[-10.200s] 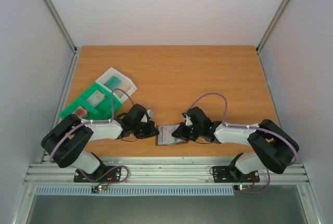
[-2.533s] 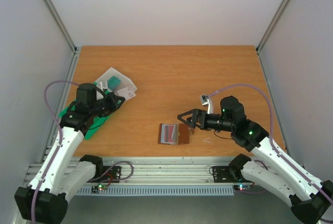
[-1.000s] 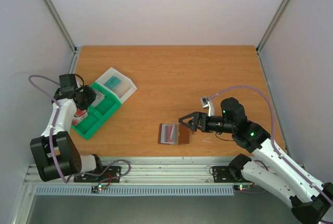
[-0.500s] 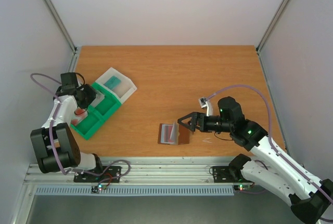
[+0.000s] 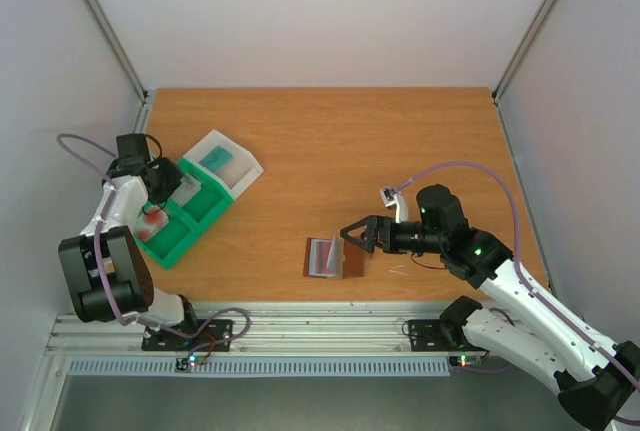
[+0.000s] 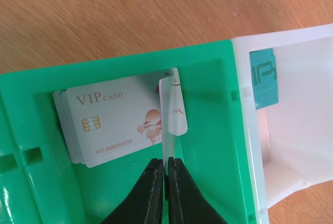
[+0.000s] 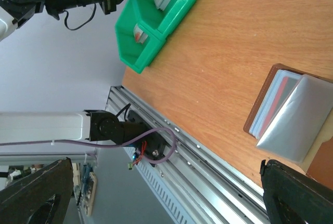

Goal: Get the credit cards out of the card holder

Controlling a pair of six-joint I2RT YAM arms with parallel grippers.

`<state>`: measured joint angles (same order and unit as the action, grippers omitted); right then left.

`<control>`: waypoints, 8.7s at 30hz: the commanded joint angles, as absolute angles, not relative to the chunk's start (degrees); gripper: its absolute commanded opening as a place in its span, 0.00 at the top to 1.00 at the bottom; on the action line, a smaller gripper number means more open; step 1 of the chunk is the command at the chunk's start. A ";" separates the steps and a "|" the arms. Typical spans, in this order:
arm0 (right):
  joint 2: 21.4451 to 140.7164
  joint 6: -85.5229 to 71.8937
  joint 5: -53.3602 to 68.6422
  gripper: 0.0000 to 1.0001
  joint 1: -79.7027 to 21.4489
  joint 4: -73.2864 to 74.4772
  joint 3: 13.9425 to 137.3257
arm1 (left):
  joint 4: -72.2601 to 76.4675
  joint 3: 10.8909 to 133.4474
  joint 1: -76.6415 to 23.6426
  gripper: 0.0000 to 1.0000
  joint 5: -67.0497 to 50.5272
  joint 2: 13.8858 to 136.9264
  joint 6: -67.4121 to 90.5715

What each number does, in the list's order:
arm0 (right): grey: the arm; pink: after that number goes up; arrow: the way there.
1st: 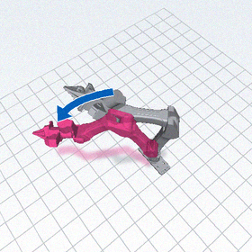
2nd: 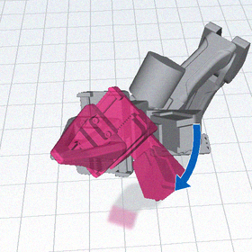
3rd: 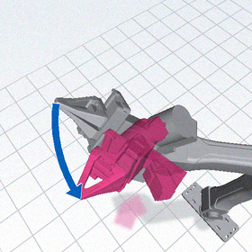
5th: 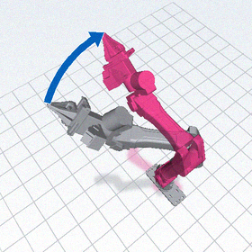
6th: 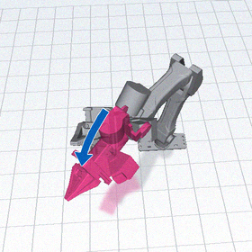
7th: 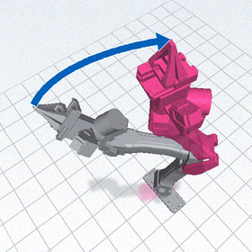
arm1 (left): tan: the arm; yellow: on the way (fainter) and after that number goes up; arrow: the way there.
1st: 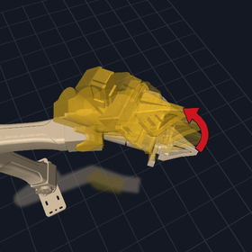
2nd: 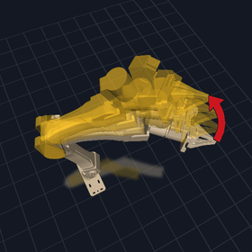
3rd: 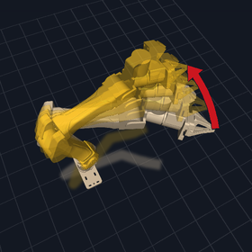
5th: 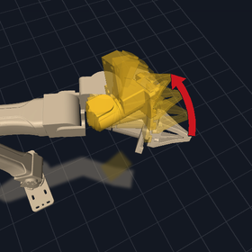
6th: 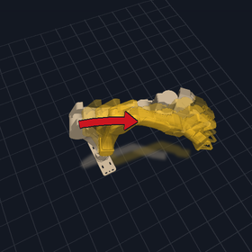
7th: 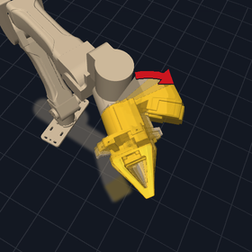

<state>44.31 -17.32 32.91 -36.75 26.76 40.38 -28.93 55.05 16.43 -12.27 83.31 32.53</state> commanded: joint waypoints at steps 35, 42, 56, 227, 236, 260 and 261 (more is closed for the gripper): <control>43.15 -13.54 29.34 0.02 -36.89 34.06 45.98 | -33.00 57.82 16.79 0.82 -4.35 82.09 32.77; 42.55 -14.00 25.74 0.01 -36.91 36.88 46.55 | -35.59 59.03 16.74 0.43 -9.87 77.40 32.87; 52.24 -18.41 32.85 0.09 -36.90 34.73 47.57 | -43.67 57.30 16.50 0.01 -33.24 68.45 27.09; 83.48 -21.97 12.04 0.99 -46.23 9.93 33.58 | 29.24 29.42 -36.80 0.34 -38.54 91.46 60.14; 83.11 -21.77 11.78 0.99 -46.19 10.20 33.49 | 22.06 30.01 -36.81 0.34 -35.27 88.45 57.16; 82.84 -21.89 11.87 0.99 -46.06 9.84 33.20 | 24.13 31.32 -37.68 0.33 -36.50 91.65 58.12; 82.86 -21.89 11.87 0.99 -46.05 9.84 33.22 | 24.09 31.37 -37.65 0.33 -36.48 91.69 58.02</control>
